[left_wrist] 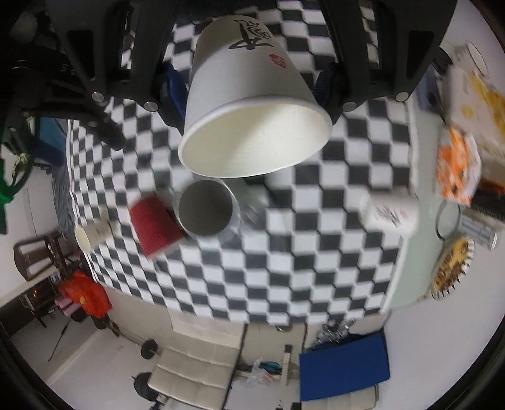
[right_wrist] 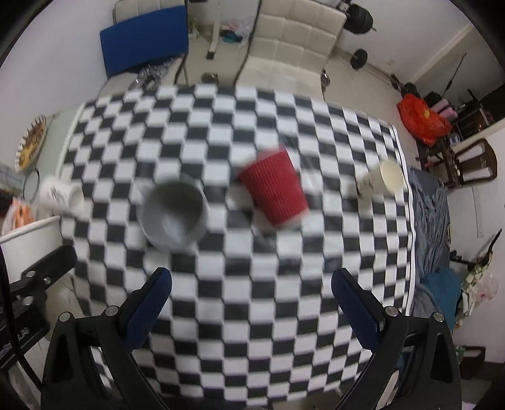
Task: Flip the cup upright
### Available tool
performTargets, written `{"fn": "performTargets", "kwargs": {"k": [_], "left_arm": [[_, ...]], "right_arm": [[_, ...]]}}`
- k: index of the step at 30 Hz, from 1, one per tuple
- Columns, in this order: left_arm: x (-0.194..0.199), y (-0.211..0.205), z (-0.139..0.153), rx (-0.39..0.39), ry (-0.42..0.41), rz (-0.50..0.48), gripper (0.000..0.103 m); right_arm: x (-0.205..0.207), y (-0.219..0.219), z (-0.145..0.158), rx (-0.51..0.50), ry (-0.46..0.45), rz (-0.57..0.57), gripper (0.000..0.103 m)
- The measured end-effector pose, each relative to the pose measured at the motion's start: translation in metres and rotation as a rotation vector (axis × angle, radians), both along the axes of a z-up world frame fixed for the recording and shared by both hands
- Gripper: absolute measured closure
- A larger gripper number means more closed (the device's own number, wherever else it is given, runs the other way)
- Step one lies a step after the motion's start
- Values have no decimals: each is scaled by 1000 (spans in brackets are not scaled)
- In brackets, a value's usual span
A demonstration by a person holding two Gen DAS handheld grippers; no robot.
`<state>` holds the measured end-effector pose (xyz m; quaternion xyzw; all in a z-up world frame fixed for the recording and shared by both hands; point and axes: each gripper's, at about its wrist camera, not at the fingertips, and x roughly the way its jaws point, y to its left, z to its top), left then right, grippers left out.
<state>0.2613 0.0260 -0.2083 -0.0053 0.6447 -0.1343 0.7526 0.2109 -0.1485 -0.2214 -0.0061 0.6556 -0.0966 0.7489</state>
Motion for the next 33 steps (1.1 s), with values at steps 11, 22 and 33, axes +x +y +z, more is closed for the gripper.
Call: {"fn": "performTargets", "kwargs": {"k": [11, 22, 33], "left_arm": [[-88, -117, -77, 22, 182, -66, 41], [-96, -187, -152, 49, 273, -89, 41], [-94, -213, -153, 121, 207, -102, 37]], "right_arm": [[-107, -114, -87, 16, 163, -124, 1], [-148, -188, -151, 10, 268, -224, 1], [-144, -196, -151, 19, 235, -239, 1]]}}
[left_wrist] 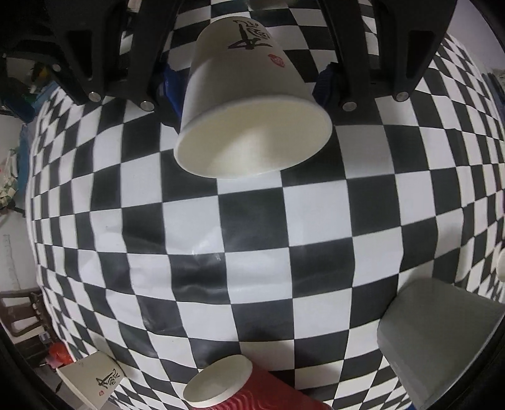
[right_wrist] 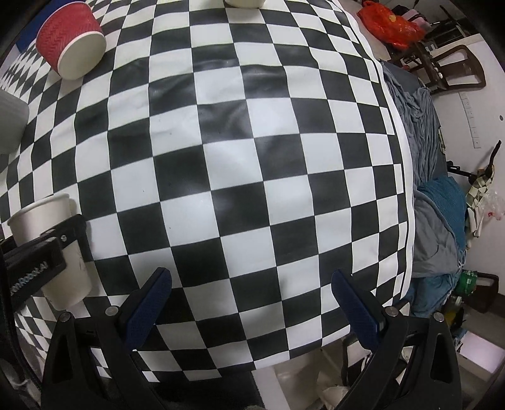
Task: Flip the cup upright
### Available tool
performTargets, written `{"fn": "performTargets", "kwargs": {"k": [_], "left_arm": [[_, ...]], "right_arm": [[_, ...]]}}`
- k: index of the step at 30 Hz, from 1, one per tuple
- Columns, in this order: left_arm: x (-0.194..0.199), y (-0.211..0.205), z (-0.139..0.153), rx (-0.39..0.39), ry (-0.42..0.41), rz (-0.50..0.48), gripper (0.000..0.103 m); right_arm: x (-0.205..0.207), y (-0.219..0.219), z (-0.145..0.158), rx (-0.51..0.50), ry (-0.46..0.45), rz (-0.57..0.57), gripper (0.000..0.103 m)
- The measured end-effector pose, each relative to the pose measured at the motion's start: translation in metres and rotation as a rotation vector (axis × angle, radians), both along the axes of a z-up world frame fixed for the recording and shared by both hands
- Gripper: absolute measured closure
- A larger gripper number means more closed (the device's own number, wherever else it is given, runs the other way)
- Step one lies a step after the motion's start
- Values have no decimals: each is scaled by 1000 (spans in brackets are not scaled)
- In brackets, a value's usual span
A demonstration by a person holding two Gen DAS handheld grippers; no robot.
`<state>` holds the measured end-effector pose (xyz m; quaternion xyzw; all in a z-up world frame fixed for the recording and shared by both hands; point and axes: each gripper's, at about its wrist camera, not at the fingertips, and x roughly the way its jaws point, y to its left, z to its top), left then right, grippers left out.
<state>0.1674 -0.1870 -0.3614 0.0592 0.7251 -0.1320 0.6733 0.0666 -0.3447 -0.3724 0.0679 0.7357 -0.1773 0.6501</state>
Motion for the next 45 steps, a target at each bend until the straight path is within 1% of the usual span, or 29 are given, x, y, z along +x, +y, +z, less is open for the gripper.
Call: {"fn": "performTargets", "kwargs": {"k": [2, 4, 5, 11, 16, 19, 23, 25, 26, 28, 29, 31, 33, 35, 37, 38, 39, 40, 41, 45], "left_arm": [[-4, -2, 3, 17, -11, -9, 36], [-12, -11, 4, 35, -18, -19, 25], [-14, -12, 5, 29, -17, -17, 20], [-25, -11, 12, 21, -46, 10, 14], [-30, 7, 19, 15, -63, 29, 13], [-45, 12, 30, -1, -73, 40, 13], [-60, 19, 52, -28, -96, 57, 13], [-69, 25, 68, -39, -117, 69, 13], [-71, 19, 77, -43, -130, 79, 13], [-80, 30, 94, -45, -158, 93, 13], [-85, 36, 105, -39, -182, 101, 13], [-93, 54, 125, -17, -226, 117, 13], [-105, 73, 140, 31, -280, 130, 13], [-111, 88, 151, 64, -321, 152, 13], [-121, 105, 159, 88, -340, 182, 13], [-122, 112, 162, 100, -344, 194, 13], [-109, 122, 161, 113, -344, 205, 13], [-114, 134, 160, 127, -342, 224, 13], [-106, 132, 155, 137, -338, 236, 13], [-109, 147, 145, 171, -321, 280, 13]], "right_arm": [[-2, -3, 0, -1, -4, -1, 1], [-1, -4, 0, 0, -5, -9, 1], [-1, -4, 1, 3, -6, -14, 1], [-1, -11, 3, 13, -13, -38, 1], [-6, -17, 5, 20, -25, -58, 1], [-7, -20, 9, 25, -32, -67, 1], [-9, -23, 17, 38, -57, -62, 1], [-10, -23, 23, 43, -76, -46, 1], [-10, -22, 28, 47, -87, -38, 1], [-11, -18, 35, 58, -109, -27, 1], [-12, -15, 39, 56, -104, -33, 1], [-13, -5, 47, 79, -124, -11, 1], [-14, 8, 55, 118, -146, 8, 1], [-13, 23, 61, 154, -163, 27, 1], [-15, 38, 66, 182, -179, 55, 1], [-15, 46, 67, 189, -182, 71, 1], [-14, 55, 68, 200, -182, 91, 1], [-12, 63, 69, 208, -182, 106, 1], [-12, 71, 69, 215, -181, 119, 1], [-7, 99, 67, 230, -171, 170, 1]]}}
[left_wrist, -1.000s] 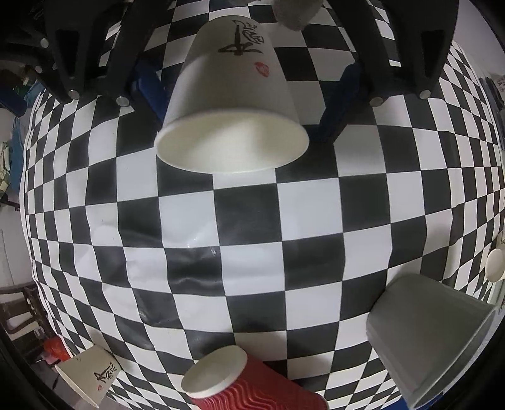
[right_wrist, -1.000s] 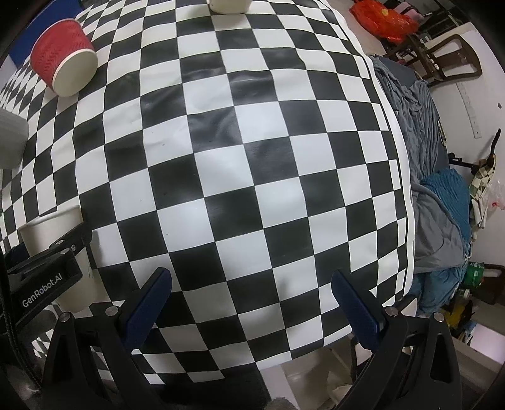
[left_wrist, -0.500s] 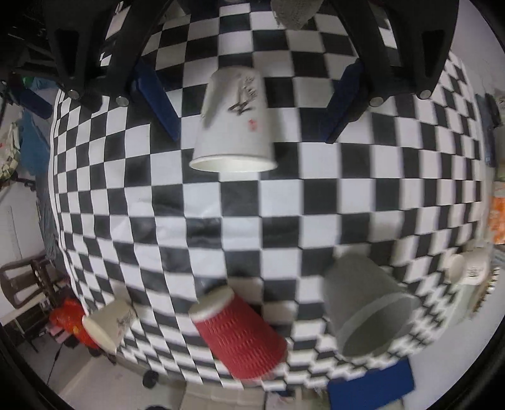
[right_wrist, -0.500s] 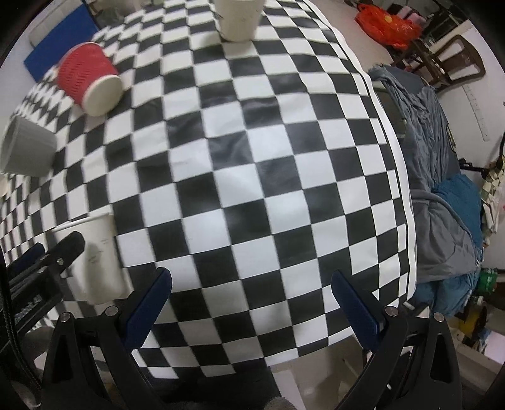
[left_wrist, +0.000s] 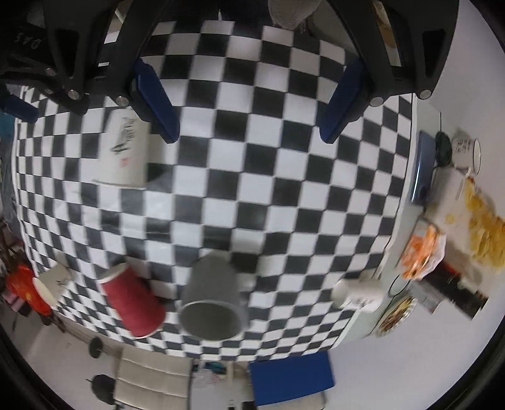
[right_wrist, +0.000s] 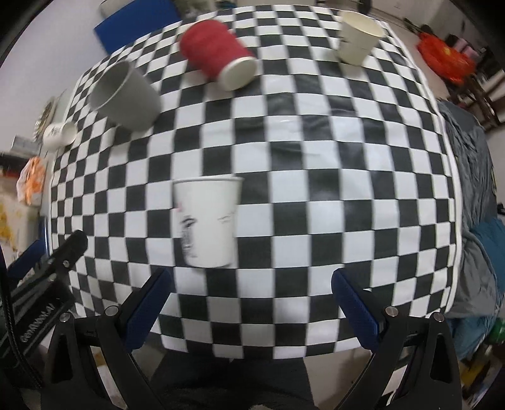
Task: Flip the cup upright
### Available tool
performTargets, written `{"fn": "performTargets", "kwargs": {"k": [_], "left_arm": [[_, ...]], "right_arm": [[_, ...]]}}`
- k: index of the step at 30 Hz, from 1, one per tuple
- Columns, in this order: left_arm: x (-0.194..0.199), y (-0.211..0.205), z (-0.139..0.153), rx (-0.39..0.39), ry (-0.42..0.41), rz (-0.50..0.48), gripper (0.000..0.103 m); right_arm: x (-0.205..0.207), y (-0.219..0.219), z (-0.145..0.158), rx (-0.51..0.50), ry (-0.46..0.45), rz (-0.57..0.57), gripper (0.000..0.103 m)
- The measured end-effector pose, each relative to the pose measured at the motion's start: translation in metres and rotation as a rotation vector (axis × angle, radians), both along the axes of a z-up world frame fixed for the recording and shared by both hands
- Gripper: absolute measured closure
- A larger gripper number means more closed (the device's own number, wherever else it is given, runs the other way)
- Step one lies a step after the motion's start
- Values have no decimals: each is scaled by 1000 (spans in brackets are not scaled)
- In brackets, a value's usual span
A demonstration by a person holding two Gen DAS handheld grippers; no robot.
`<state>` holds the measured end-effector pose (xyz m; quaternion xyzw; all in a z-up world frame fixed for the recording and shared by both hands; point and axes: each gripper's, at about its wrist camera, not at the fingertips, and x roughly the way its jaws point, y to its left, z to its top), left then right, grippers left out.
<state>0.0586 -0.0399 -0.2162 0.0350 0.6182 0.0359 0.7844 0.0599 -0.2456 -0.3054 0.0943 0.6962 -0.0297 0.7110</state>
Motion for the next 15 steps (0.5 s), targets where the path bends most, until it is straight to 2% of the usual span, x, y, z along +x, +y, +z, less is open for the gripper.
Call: {"fn": "performTargets", "kwargs": {"k": [6, 15], "left_arm": [[10, 22, -30, 7, 27, 16, 13], [27, 29, -78, 19, 87, -21, 13]], "right_arm": [[15, 25, -15, -19, 16, 11, 1], [45, 31, -54, -34, 58, -16, 1]]}}
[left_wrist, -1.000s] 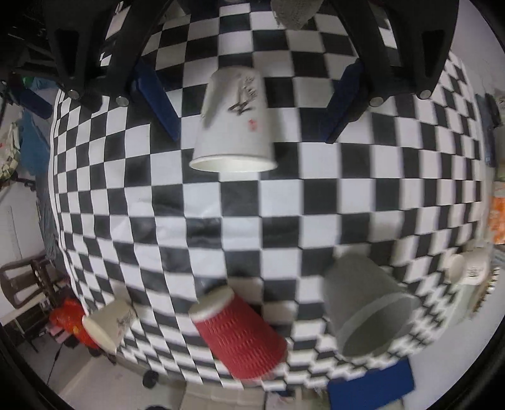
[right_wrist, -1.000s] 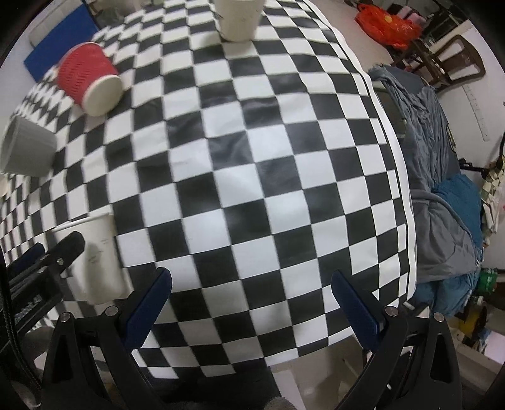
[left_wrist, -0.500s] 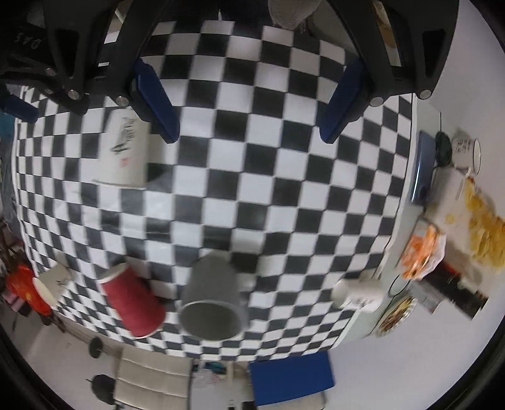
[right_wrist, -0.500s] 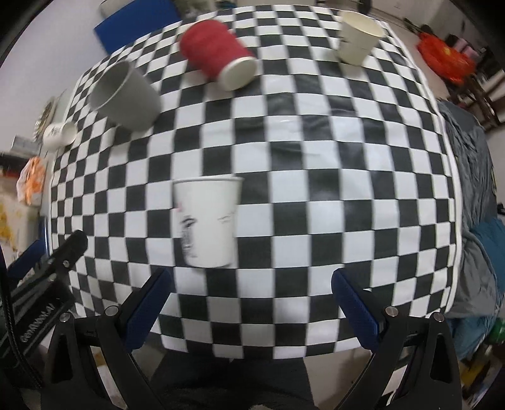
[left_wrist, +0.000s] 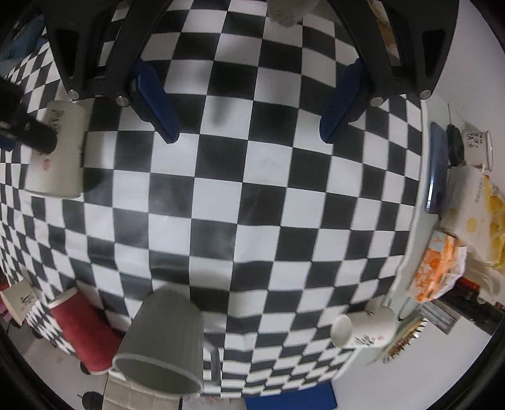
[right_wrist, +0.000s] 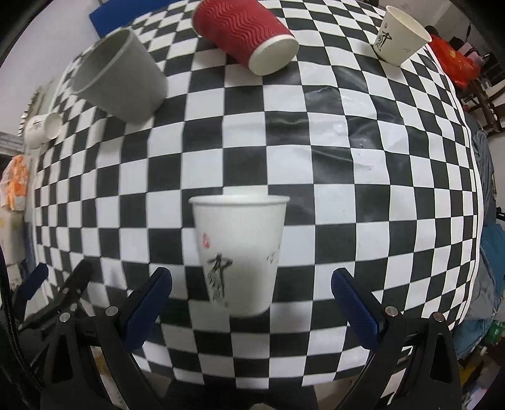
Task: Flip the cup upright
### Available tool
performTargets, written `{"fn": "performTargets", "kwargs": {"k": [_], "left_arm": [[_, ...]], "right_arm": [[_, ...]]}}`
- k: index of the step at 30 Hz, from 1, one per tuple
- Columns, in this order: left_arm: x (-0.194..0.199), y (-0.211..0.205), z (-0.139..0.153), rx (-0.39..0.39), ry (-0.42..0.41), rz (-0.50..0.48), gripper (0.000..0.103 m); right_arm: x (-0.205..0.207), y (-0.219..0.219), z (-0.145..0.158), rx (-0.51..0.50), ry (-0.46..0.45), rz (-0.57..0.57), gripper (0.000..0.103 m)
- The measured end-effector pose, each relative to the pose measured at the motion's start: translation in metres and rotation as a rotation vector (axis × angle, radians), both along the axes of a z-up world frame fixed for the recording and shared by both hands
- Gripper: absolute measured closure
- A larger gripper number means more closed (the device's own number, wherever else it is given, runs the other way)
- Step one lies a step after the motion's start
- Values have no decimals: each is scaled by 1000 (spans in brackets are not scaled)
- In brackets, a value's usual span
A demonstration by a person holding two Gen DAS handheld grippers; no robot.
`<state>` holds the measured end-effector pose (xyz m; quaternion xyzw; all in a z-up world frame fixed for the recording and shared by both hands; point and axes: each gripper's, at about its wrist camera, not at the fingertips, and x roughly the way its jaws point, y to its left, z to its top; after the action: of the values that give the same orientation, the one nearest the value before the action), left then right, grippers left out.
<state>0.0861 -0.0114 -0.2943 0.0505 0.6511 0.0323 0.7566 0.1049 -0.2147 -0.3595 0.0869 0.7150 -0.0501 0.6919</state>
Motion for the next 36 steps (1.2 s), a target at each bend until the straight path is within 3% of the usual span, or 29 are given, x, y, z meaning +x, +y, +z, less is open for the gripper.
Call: {"fn": "performTargets", "kwargs": {"k": [14, 17, 22, 26, 31, 36], "left_arm": [[21, -9, -24, -19, 56, -34, 13], [20, -10, -23, -18, 55, -43, 13], [23, -14, -21, -17, 49, -53, 13], [23, -18, -17, -17, 46, -55, 13], [22, -19, -14, -17, 43, -50, 13], [23, -20, -14, -26, 46, -33, 13]], "right_arm": [[26, 1, -30, 45, 73, -33, 6], [27, 3, -30, 49, 82, -22, 11], [32, 5, -31, 43, 86, 1, 31], [29, 4, -25, 45, 76, -3, 33], [24, -1, -9, 50, 32, -24, 34], [28, -21, 9, 27, -92, -55, 34]]}}
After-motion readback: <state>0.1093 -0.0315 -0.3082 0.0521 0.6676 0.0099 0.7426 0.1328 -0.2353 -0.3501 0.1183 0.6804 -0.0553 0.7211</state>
